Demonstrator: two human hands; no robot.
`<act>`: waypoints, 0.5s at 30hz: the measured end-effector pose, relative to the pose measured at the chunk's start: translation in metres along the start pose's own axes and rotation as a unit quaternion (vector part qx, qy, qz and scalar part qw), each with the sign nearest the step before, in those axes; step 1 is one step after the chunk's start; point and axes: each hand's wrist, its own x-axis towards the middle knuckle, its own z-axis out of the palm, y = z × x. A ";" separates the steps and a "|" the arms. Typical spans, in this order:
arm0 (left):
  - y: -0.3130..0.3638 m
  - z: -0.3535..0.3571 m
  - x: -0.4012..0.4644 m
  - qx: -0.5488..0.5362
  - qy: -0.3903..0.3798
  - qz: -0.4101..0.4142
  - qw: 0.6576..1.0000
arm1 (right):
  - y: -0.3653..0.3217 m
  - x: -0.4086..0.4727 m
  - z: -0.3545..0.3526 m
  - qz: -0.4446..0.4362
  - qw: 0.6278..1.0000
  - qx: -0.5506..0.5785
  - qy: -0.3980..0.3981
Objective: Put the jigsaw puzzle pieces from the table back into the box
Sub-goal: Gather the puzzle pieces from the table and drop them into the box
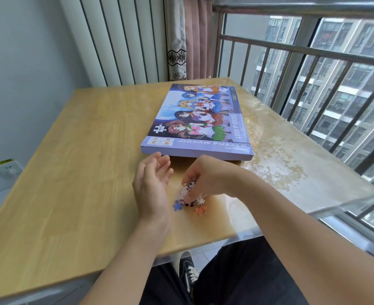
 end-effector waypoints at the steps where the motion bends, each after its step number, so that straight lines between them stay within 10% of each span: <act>1: 0.006 -0.005 0.006 0.038 -0.023 0.053 0.998 | 0.005 0.000 -0.003 0.006 0.999 0.039 0.008; 3: 0.016 -0.018 0.025 0.231 -0.078 0.210 0.947 | 0.016 0.002 -0.007 0.025 0.990 0.136 0.018; 5: 0.021 -0.029 0.053 0.488 -0.136 0.338 0.793 | 0.025 0.004 -0.009 0.043 0.967 0.250 0.031; 8: 0.019 -0.031 0.084 0.675 -0.190 0.324 0.635 | 0.034 0.008 -0.007 0.061 0.921 0.381 0.050; 15: 0.048 -0.001 0.113 0.653 -0.143 0.384 0.637 | 0.027 0.006 -0.004 0.073 0.835 0.544 0.047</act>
